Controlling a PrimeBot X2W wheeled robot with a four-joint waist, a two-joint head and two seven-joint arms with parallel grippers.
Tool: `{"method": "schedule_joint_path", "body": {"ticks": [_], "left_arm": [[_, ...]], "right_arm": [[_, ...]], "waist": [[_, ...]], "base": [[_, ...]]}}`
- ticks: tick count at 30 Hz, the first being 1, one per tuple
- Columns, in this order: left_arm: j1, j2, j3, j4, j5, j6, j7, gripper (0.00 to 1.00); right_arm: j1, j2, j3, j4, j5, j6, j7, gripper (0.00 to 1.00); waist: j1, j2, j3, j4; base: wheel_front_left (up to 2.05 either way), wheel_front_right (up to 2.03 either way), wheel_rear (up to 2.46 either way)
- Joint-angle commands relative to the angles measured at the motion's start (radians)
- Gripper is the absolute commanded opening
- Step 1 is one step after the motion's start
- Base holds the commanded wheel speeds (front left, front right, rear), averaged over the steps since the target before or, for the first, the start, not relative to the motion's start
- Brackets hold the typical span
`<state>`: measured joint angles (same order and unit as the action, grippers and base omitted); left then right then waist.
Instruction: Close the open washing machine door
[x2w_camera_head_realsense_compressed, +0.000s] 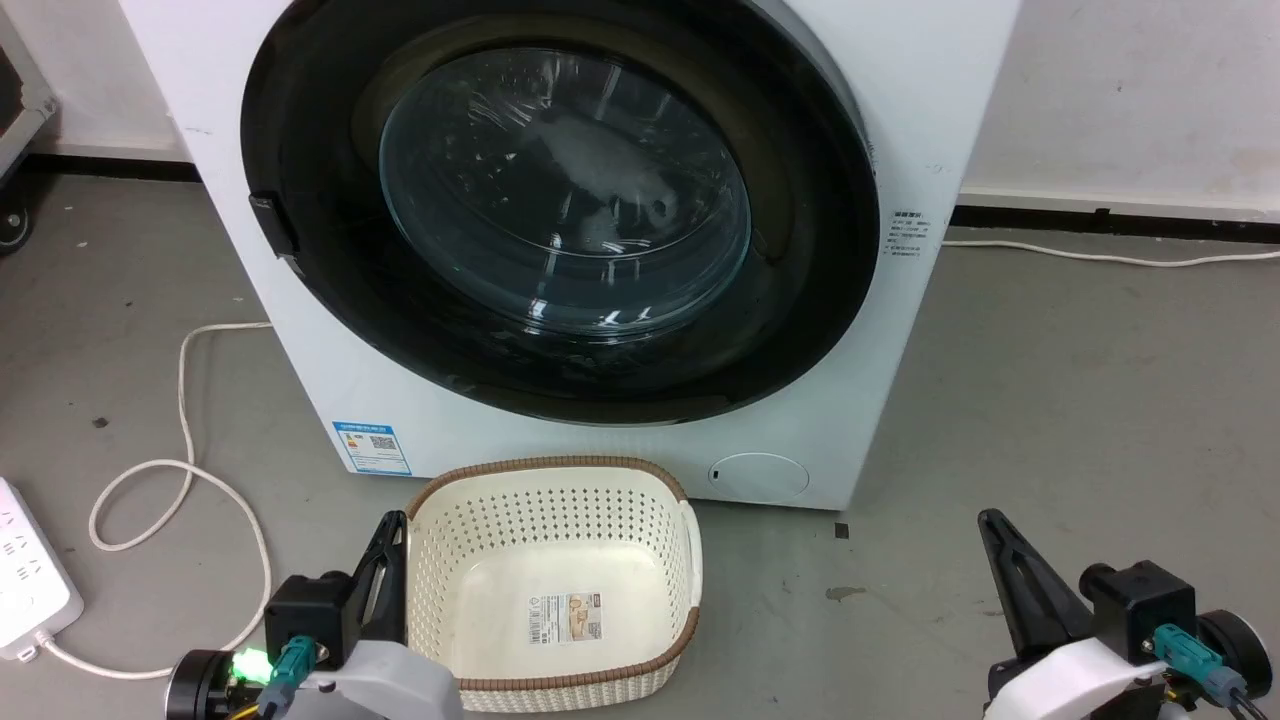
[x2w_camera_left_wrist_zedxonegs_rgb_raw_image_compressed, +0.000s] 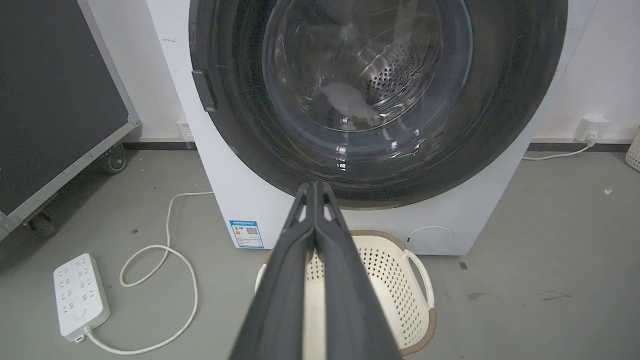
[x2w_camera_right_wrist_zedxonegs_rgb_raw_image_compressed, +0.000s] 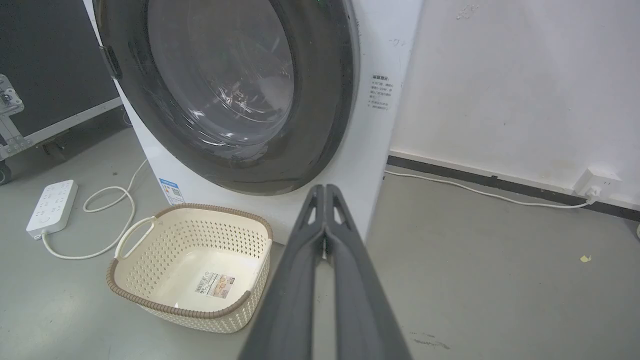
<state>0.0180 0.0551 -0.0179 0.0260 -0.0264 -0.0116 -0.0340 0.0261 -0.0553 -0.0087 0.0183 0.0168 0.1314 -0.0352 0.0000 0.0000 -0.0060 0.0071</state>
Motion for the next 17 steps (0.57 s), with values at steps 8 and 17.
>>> {"method": "schedule_joint_path", "body": {"ticks": [8,17], "left_arm": [[-0.017,-0.003,0.011,-0.017,0.019,0.008,0.021,0.0],[-0.018,-0.005,0.018,-0.026,0.026,0.012,0.034,0.0]], "right_arm": [[-0.021,0.005,0.006,-0.014,-0.011,-0.001,0.022,0.0],[-0.026,0.005,0.009,-0.018,-0.017,-0.001,0.035,0.0]], "waist": [[0.0,0.0,0.003,-0.004],[0.0,0.0,0.006,-0.007]], "base": [[0.0,0.0,0.0],[0.0,0.0,0.0]]}}
